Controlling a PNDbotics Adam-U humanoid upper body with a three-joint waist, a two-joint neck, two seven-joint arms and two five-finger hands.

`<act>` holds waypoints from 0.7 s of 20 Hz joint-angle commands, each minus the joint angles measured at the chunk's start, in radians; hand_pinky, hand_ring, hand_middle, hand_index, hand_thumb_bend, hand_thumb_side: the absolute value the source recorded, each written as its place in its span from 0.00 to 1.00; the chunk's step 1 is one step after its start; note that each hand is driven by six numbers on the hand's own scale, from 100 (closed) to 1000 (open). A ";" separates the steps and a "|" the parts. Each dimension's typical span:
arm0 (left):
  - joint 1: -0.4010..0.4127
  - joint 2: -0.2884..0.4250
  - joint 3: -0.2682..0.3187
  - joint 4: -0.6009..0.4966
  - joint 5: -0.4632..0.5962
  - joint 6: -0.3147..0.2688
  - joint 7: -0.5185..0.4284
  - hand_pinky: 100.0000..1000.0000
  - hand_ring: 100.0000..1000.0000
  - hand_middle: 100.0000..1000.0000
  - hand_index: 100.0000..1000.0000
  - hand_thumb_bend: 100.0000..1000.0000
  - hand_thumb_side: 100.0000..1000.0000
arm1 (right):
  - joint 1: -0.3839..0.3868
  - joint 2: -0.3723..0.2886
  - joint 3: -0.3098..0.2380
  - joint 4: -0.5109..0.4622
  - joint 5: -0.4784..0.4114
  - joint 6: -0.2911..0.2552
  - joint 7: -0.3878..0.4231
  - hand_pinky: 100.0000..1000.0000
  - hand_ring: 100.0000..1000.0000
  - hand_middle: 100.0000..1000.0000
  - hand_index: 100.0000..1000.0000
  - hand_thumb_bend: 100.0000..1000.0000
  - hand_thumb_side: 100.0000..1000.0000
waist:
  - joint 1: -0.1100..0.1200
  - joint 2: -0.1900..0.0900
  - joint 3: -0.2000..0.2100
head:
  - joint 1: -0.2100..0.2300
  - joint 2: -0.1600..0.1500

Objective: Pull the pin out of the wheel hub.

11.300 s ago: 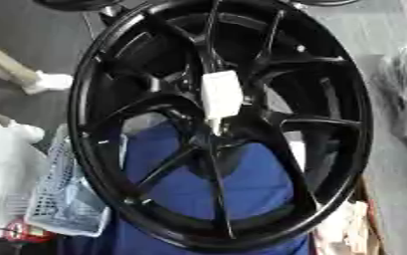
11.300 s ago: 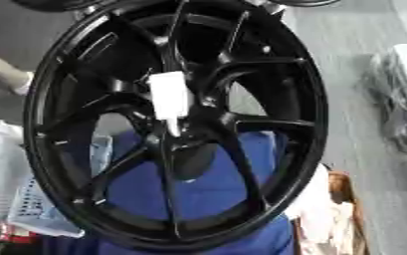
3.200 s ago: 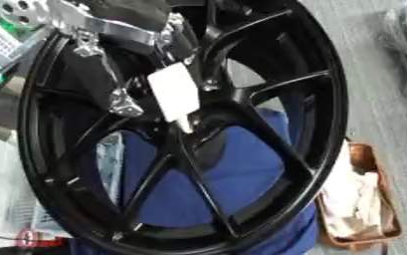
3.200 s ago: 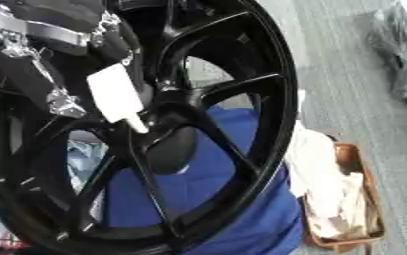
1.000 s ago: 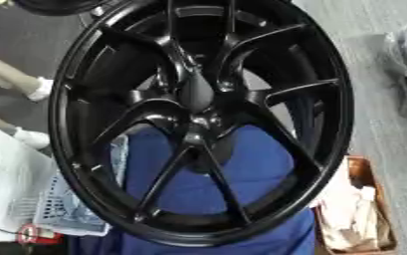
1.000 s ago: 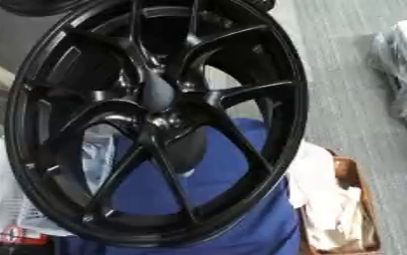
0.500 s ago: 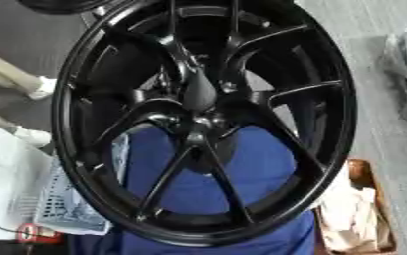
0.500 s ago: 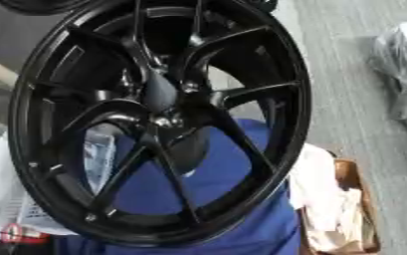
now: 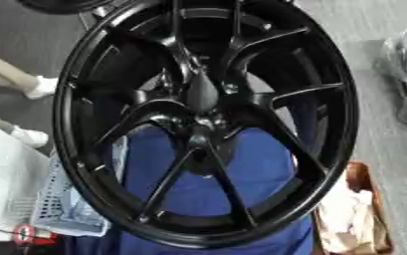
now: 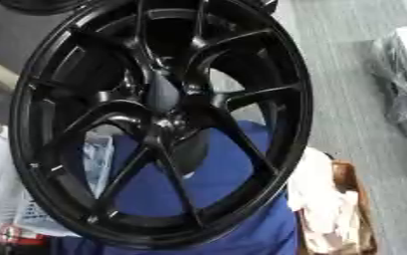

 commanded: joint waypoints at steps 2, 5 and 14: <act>-0.016 0.023 0.017 0.009 -0.040 -0.003 -0.003 0.87 0.89 0.80 0.84 0.42 0.01 | -0.013 -0.023 -0.011 -0.018 -0.002 -0.002 0.002 0.75 0.73 0.75 0.83 0.10 0.29 | 0.001 -0.021 0.002 | 0.002 -0.012; -0.016 0.022 0.020 0.007 -0.034 -0.004 -0.003 0.87 0.88 0.79 0.83 0.40 0.01 | -0.013 -0.022 -0.010 -0.017 -0.004 -0.003 0.002 0.75 0.73 0.75 0.83 0.10 0.29 | 0.002 -0.021 0.001 | 0.002 -0.011; -0.017 0.015 0.034 -0.037 0.034 -0.003 0.042 0.83 0.81 0.72 0.79 0.26 0.20 | -0.015 -0.024 -0.010 -0.018 -0.007 -0.001 0.001 0.75 0.73 0.75 0.83 0.10 0.29 | 0.001 -0.025 0.002 | -0.002 -0.010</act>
